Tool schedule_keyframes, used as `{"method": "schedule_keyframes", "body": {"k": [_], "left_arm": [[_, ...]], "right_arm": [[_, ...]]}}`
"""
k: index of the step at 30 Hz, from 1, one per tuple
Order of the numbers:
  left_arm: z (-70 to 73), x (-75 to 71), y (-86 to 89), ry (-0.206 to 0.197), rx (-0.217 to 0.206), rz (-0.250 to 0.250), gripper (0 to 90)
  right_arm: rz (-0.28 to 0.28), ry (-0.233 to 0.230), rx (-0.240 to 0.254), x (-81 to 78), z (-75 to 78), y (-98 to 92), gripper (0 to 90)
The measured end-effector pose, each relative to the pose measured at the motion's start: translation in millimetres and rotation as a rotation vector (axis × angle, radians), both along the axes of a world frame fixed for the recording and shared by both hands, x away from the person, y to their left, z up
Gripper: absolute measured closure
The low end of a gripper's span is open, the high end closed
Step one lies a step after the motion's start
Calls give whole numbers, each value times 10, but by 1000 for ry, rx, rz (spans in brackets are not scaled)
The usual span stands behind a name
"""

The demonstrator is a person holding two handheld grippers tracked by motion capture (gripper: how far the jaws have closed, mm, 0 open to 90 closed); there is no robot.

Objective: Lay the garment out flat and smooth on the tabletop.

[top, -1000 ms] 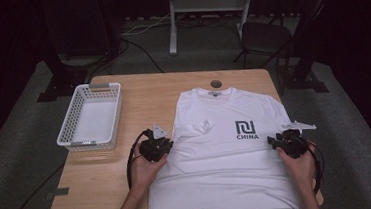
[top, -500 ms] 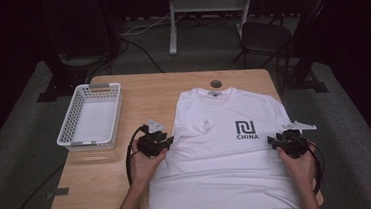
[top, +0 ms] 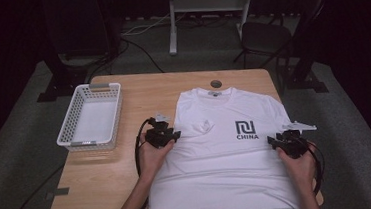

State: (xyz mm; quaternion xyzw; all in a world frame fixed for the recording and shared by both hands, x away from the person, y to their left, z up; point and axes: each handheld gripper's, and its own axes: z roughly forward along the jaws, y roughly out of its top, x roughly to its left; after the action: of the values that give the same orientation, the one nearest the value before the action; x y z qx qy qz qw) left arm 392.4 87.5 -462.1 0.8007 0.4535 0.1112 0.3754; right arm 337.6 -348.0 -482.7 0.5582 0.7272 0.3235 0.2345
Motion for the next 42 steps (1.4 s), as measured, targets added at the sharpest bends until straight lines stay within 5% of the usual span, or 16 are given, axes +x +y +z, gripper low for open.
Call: {"method": "schedule_keyframes", "body": {"k": [3, 9, 20, 26, 33, 42], "left_arm": [[-30, 21, -49, 24, 11, -6, 651], [2, -57, -60, -4, 31, -26, 873], [79, -352, 94, -97, 75, -6, 886], [84, -476, 242, -116, 110, 20, 897], [78, -378, 311, -93, 61, 45, 794], [63, -50, 247, -47, 7, 81, 686]], "right_arm": [[1, -1, -1, -1, -1, 1, 562], [1, -5, 1, -4, -4, -1, 562], [4, -9, 0, -11, -9, -6, 561], [4, -9, 1, -10, -9, -7, 561], [3, -10, 0, -10, -9, -5, 561], [5, -11, 0, -9, -10, -8, 560]]}}
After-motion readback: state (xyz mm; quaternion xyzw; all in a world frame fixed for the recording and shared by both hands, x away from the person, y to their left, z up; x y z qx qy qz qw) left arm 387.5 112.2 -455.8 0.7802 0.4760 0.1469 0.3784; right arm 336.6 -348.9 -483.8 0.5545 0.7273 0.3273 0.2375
